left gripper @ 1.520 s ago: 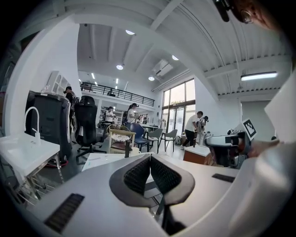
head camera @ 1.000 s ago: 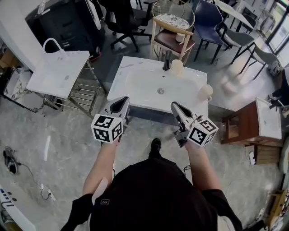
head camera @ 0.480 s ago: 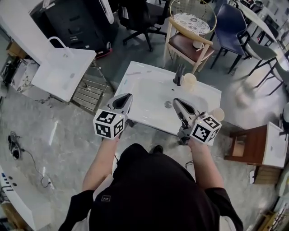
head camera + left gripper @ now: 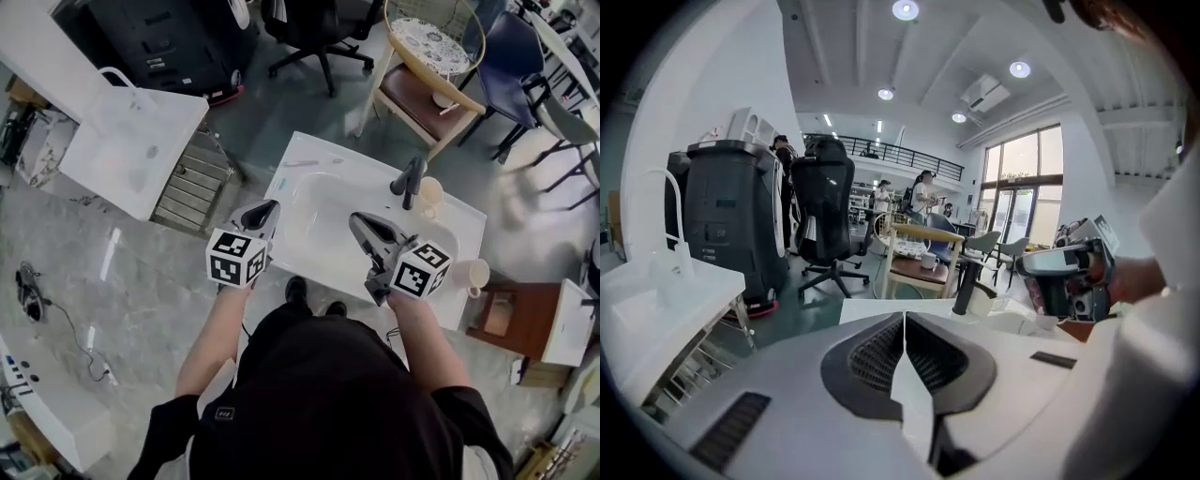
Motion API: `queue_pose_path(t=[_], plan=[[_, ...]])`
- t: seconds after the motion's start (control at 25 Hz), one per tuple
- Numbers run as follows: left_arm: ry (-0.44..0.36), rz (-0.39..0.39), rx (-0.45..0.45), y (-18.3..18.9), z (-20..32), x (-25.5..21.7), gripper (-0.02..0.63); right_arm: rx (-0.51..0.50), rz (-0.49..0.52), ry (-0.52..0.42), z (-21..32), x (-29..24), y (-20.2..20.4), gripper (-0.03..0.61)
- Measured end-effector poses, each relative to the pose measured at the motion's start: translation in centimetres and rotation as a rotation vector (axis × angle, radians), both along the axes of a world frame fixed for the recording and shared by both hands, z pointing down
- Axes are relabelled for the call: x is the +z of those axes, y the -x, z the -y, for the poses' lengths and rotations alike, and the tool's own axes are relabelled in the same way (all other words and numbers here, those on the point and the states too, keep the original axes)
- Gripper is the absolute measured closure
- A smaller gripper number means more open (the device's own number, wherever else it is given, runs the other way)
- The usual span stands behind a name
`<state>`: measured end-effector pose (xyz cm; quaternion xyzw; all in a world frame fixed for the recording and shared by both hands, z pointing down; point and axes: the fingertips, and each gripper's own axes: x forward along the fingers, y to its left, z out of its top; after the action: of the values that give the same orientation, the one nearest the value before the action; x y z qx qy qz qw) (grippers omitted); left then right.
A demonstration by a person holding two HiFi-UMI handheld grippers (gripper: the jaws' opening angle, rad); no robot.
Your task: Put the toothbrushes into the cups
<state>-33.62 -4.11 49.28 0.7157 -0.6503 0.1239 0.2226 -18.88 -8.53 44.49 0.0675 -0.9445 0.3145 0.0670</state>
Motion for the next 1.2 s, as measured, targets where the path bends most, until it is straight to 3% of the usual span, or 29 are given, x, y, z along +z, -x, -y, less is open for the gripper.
queue_pose_path(t=[0.28, 0.36, 0.56, 0.72, 0.88, 1.2], plan=[[0.145, -0.016, 0.075, 2.5, 2.0, 6.7, 0.587, -0.035, -0.049, 0.044, -0.2, 2.8, 4.8, 0.551], [0.206, -0.024, 0.076, 2.8, 1.8, 8.9, 0.521, -0.038, -0.061, 0.070, -0.3, 3.7, 4.9, 0.551], [0.338, -0.017, 0.064, 3.4, 2.0, 13.4, 0.495, -0.091, -0.108, 0.109, -0.8, 5.8, 4.3, 0.551], [0.452, 0.050, 0.071, 4.1, 1.9, 16.2, 0.495, -0.079, -0.109, 0.173, -0.7, 7.5, 3.6, 0.551], [0.499, 0.067, 0.080, 4.4, 2.4, 17.8, 0.497, -0.050, -0.094, 0.260, -0.5, 9.0, 3.1, 0.551], [0.561, 0.103, 0.100, 4.3, 2.2, 19.3, 0.511, -0.021, -0.093, 0.270, -0.2, 9.2, 2.4, 0.551]])
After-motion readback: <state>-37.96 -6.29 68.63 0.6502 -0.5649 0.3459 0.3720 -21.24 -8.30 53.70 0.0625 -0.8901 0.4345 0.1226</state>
